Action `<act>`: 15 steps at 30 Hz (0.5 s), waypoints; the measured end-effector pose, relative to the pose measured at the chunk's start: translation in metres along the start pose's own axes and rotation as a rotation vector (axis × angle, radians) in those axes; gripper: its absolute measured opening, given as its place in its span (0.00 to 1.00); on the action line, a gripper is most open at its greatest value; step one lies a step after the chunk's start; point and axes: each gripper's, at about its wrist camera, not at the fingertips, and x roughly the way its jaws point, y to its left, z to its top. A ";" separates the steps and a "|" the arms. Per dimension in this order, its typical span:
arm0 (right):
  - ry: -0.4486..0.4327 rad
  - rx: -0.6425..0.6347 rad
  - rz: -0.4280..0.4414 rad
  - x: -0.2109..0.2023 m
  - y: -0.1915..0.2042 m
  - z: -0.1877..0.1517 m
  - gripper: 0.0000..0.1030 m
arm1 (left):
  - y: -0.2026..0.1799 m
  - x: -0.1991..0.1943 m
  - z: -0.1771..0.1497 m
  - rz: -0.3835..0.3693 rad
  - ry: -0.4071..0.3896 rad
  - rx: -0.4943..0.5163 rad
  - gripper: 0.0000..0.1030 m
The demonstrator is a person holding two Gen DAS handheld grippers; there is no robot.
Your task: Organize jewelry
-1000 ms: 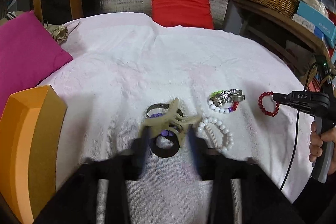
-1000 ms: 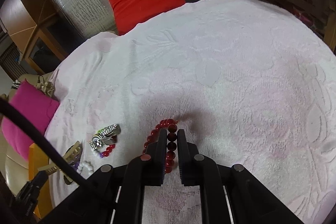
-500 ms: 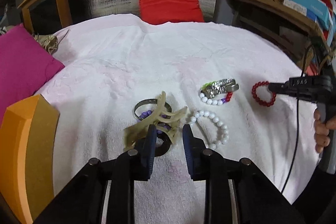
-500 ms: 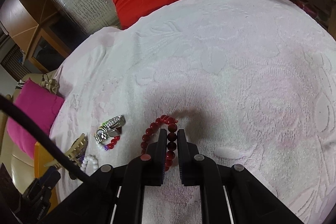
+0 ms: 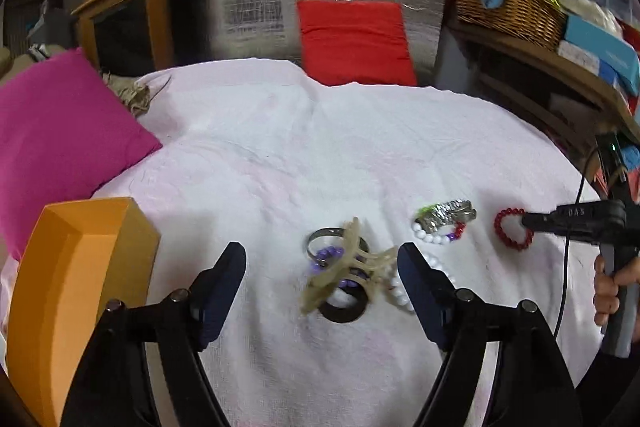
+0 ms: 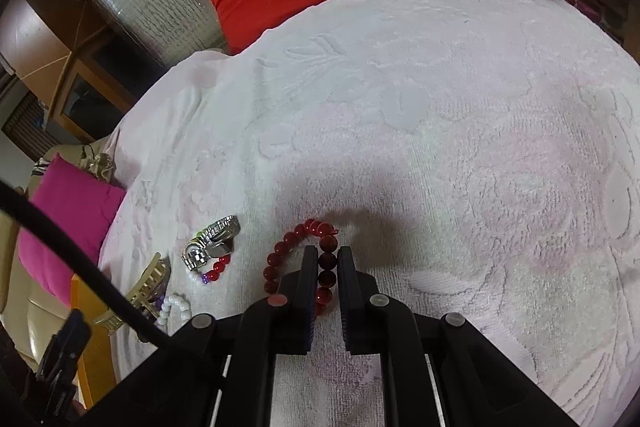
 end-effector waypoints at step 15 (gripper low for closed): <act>0.020 0.014 -0.002 0.005 0.000 -0.004 0.10 | -0.032 0.068 -0.009 -0.020 0.196 0.095 0.76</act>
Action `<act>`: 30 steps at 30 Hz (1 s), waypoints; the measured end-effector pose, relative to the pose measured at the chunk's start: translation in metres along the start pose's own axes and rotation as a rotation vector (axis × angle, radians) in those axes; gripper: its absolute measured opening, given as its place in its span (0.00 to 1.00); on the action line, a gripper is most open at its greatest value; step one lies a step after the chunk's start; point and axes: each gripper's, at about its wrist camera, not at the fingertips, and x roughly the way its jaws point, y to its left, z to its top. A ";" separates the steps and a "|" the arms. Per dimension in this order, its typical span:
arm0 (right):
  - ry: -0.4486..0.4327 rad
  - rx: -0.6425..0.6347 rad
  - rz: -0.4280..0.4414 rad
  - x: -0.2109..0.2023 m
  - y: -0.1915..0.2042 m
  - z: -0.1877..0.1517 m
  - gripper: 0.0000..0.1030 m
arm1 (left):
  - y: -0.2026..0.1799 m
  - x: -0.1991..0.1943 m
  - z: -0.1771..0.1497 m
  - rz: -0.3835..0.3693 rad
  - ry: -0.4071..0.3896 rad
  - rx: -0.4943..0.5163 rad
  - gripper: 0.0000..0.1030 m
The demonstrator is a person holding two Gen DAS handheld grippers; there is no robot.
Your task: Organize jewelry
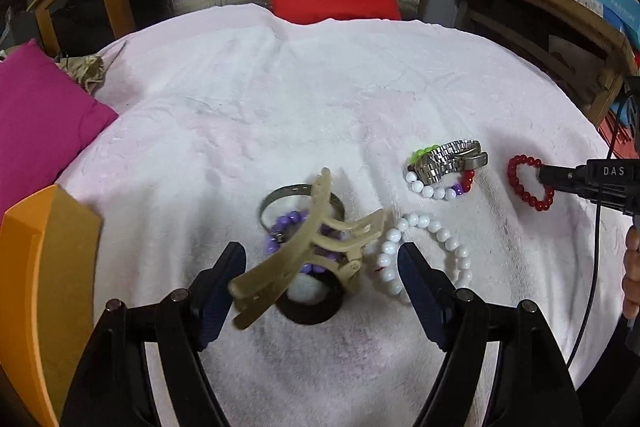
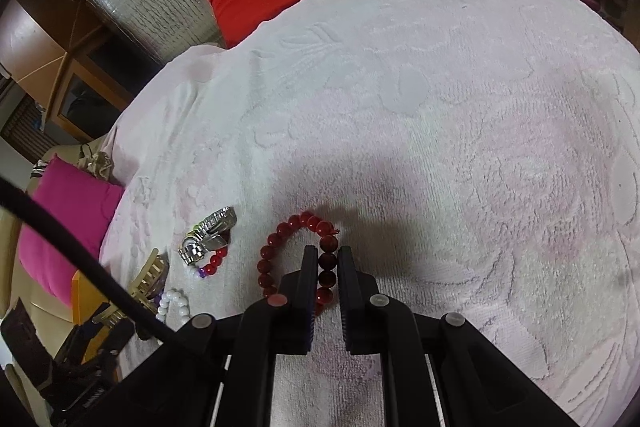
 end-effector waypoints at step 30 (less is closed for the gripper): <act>-0.102 -0.153 0.077 -0.013 0.040 -0.012 0.10 | 0.042 -0.030 0.007 -0.002 -0.120 -0.127 0.25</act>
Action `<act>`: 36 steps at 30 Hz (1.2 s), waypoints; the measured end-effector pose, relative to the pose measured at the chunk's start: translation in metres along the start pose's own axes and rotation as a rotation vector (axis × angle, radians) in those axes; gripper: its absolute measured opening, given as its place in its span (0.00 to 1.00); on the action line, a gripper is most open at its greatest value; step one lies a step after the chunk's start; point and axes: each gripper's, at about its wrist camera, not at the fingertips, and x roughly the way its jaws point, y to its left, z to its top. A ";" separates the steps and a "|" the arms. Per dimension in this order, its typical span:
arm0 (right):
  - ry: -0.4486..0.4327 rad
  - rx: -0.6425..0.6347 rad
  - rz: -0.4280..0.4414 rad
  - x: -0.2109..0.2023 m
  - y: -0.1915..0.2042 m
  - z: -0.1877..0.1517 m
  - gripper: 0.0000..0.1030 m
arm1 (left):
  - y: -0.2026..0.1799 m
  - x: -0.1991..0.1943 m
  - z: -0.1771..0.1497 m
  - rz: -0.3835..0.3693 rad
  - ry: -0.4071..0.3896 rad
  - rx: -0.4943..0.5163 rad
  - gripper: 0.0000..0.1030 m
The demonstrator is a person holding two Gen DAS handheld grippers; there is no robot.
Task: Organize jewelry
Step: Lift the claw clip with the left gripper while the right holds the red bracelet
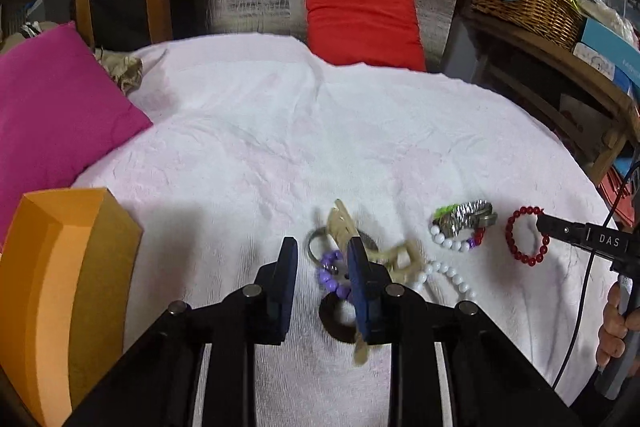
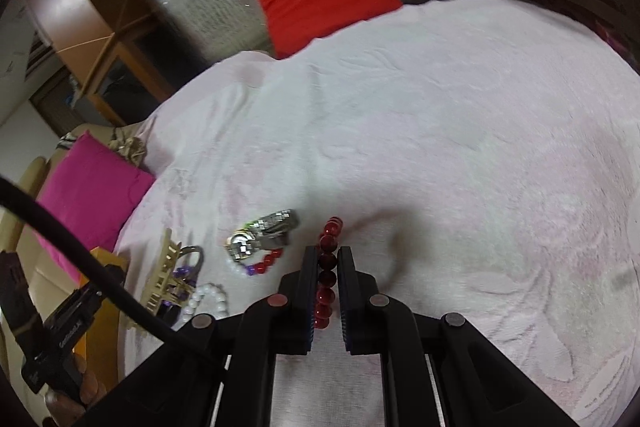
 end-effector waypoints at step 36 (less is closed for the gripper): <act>0.022 0.030 0.000 0.001 -0.006 -0.006 0.10 | -0.018 0.022 0.004 0.008 0.023 0.003 0.39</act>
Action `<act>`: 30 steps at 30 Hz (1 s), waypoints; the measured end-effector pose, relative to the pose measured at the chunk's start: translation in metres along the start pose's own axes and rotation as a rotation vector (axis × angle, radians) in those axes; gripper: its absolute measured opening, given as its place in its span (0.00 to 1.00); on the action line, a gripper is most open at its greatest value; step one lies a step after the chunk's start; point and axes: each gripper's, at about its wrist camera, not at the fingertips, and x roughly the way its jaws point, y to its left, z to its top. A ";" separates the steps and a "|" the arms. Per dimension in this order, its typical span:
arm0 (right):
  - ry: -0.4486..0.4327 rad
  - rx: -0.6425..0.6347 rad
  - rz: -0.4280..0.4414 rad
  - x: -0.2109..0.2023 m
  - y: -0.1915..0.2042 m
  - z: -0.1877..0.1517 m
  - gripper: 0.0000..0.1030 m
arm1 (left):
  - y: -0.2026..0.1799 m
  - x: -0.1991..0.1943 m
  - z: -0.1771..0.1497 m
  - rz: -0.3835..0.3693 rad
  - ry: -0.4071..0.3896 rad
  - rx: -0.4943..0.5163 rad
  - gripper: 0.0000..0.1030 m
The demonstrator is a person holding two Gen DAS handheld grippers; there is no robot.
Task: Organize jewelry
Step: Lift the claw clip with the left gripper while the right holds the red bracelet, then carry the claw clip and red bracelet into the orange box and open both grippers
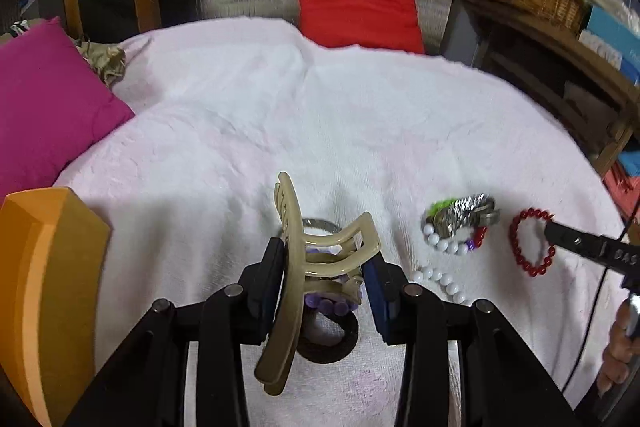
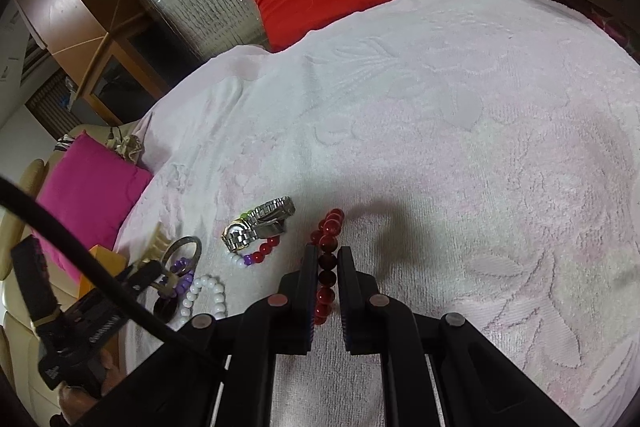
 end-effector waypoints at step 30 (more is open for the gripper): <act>-0.016 -0.348 0.462 0.017 0.241 -0.025 0.10 | 0.199 -0.101 -0.026 0.438 -0.187 -0.571 0.39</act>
